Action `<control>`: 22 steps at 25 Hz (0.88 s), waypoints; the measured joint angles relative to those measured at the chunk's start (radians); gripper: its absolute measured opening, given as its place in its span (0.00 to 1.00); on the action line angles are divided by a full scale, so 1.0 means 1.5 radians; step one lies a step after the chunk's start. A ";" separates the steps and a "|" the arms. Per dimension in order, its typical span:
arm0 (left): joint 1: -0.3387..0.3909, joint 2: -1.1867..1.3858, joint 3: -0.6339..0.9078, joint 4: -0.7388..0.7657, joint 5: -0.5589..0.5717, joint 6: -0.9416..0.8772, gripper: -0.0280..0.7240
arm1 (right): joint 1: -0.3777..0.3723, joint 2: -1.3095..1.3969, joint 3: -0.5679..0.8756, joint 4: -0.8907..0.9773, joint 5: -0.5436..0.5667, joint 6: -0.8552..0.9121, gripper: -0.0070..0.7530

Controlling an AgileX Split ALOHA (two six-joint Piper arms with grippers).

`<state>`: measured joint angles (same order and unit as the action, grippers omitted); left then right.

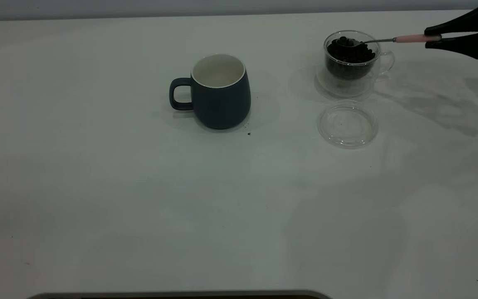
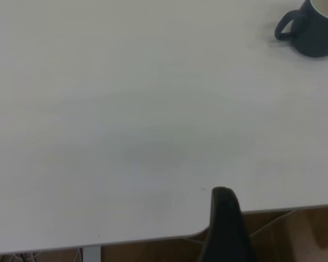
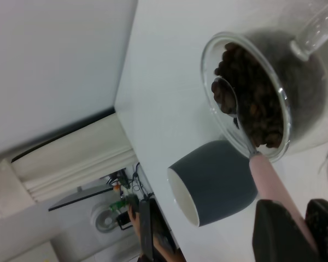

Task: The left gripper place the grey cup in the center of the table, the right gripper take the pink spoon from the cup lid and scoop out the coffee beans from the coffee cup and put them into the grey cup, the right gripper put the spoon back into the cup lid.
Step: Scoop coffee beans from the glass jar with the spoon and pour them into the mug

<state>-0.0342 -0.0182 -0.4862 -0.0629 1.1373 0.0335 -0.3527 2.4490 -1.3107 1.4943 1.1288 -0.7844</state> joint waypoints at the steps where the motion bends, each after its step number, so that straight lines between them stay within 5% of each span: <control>1: 0.000 0.000 0.000 0.000 0.000 0.000 0.79 | -0.001 0.000 0.000 0.000 0.005 -0.002 0.16; 11: 0.000 0.000 0.000 0.000 0.000 0.000 0.79 | 0.010 0.000 -0.001 0.010 0.006 -0.074 0.16; 22: 0.000 0.000 0.000 0.000 0.000 -0.001 0.79 | 0.150 0.000 -0.001 0.047 0.006 -0.101 0.16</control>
<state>-0.0342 -0.0182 -0.4862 -0.0629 1.1373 0.0315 -0.1273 2.4490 -1.3116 1.5653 1.1382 -0.9361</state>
